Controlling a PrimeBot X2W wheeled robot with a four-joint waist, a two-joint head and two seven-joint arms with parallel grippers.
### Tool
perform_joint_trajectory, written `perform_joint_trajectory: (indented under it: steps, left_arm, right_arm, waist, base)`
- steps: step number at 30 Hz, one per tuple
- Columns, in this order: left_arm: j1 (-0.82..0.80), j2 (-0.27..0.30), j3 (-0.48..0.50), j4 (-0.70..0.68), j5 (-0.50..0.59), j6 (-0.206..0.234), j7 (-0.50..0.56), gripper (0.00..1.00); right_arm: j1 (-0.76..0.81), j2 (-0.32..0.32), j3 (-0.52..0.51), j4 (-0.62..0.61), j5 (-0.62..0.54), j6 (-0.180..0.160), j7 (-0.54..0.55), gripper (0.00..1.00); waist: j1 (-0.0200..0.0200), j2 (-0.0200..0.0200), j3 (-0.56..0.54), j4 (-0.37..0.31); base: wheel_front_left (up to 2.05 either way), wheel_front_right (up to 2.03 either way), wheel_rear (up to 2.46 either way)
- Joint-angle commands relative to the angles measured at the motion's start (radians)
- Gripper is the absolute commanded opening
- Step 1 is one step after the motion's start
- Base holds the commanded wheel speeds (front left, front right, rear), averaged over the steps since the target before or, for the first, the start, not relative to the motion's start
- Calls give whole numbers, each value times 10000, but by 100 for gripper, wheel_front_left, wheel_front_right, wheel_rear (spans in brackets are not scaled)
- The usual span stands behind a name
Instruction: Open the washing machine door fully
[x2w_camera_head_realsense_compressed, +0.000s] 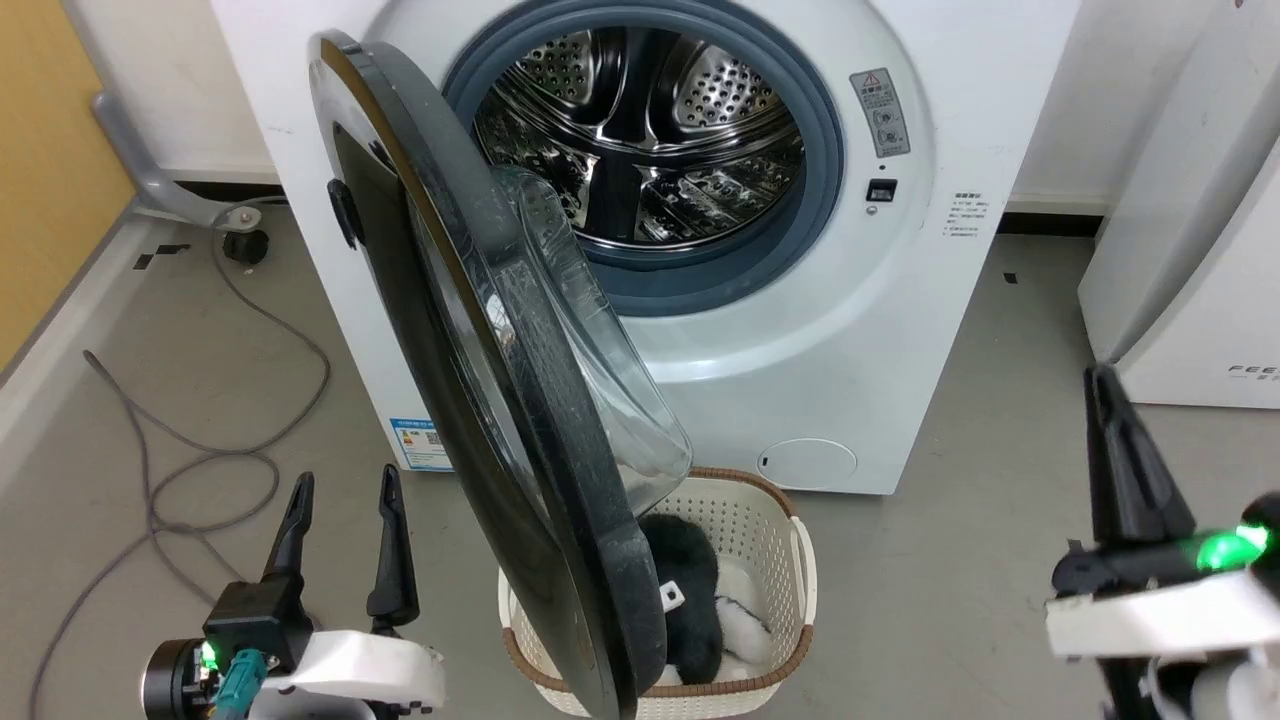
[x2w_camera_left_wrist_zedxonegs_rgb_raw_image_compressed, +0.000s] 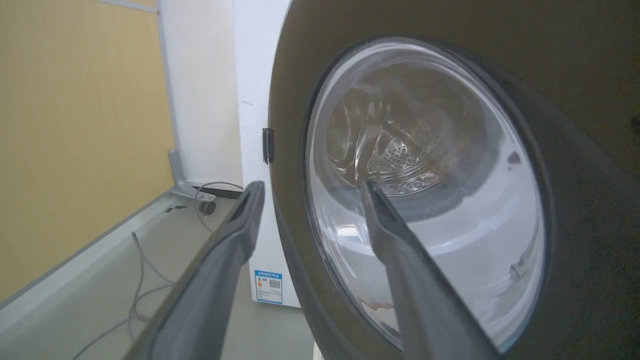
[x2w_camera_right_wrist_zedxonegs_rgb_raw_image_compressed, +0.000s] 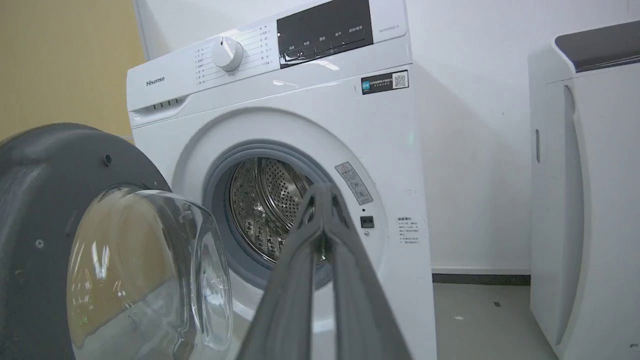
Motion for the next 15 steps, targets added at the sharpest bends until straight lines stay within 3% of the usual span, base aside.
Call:
perform_joint_trajectory:
  steps: [1, 3, 6, 14, 15]
  left_arm:
    - [194, 16, 21, -36, 81, 25, -44, 100]
    - [212, 16, 27, -46, 92, 40, -44, 100]
    - [228, 16, 18, -53, 96, 48, -44, 100]
    - [244, 16, -35, -17, 103, 73, -44, 100]
    - [245, 16, -39, -13, 101, 76, -44, 100]
  right_arm:
    - [430, 358, -225, -130, -583, 8, -40, 0]
    - [699, 564, -484, -217, -1472, 8, -41, 0]
    - [1106, 994, -867, -137, -1863, 8, -41, 0]
    - [2044, 1297, -1094, 397, -3207, 8, -42, 0]
    - [2116, 1335, -1133, 434, -3297, 8, -42, 25]
  waist:
    - [-1, 0, -11, -3]
    - [-1, 0, -25, -4]
    - [-1, 0, -48, 10]
    - [-1, 0, -87, 44]
    - [-1, 0, -88, 48]
  base:
    - [0, 0, 0]
    - [0, 0, 0]
    - [0, 0, 0]
    - [0, 0, 0]
    - [0, 0, 0]
